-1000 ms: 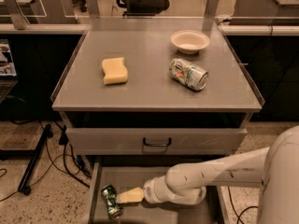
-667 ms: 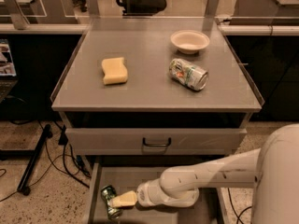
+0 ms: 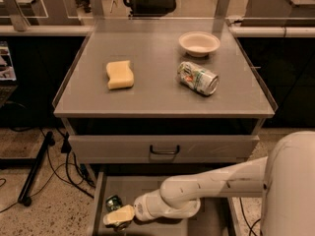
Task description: Pick green can from middle drawer and place on counter
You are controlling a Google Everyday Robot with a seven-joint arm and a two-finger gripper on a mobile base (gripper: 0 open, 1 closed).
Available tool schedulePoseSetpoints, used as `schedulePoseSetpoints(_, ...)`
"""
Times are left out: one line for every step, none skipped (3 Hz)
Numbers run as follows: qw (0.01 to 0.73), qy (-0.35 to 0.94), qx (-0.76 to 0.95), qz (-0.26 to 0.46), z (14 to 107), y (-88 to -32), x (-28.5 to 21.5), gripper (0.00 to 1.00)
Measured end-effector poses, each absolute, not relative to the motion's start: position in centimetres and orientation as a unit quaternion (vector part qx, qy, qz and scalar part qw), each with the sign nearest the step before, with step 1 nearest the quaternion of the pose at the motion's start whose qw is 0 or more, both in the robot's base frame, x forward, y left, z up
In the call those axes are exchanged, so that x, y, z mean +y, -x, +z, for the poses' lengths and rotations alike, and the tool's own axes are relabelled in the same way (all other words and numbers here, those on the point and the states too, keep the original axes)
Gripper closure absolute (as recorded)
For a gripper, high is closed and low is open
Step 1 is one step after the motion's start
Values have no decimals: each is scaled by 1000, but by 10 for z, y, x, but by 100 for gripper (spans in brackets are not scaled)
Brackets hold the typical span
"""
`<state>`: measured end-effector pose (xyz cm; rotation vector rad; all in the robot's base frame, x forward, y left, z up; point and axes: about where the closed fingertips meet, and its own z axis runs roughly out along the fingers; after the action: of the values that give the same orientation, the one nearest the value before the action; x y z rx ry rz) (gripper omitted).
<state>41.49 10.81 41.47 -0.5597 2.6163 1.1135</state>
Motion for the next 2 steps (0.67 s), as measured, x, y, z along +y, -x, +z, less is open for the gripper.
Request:
schedulePoseSetpoints(117,203,891,390,419,-412,123,0)
schedulePoseSetpoints(118,210,892,382,418,-413,131,0)
